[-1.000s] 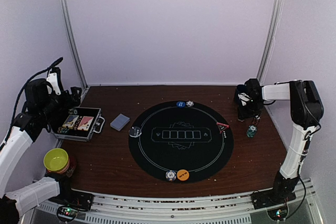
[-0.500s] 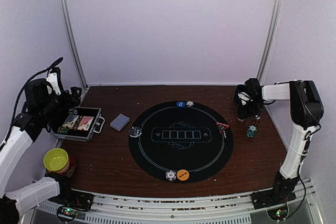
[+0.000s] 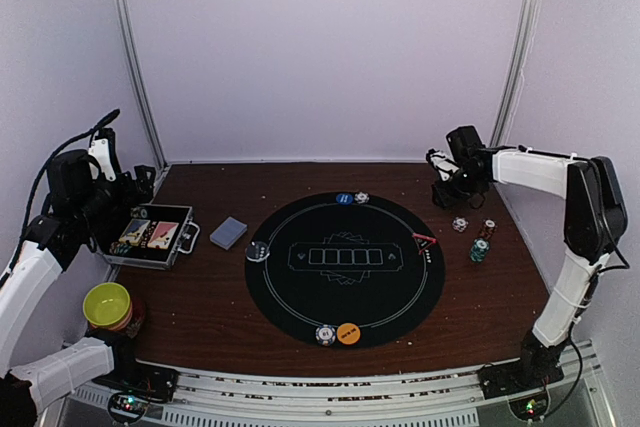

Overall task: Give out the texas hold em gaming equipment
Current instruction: Pick up the pile of poker chips from the pile of poker chips, then place the poker chips pile in the dealer area.

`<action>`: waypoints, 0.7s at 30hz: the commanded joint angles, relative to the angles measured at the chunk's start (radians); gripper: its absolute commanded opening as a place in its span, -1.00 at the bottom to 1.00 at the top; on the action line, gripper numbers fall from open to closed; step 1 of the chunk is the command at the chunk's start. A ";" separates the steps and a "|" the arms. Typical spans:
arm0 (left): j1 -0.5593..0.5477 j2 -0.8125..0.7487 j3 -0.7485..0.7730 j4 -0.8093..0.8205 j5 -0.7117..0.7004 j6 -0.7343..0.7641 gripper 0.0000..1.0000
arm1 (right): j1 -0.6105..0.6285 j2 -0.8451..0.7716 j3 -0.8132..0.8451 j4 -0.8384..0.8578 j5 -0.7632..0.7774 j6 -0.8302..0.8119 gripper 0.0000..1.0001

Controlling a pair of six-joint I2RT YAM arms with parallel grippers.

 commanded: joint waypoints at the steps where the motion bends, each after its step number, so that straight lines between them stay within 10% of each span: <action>1: 0.010 -0.006 0.011 0.022 0.009 -0.005 0.96 | 0.117 0.009 0.169 -0.056 -0.020 -0.017 -0.32; 21: 0.011 -0.002 0.010 0.025 0.009 -0.004 0.96 | 0.569 0.563 0.860 -0.122 -0.094 -0.051 -0.33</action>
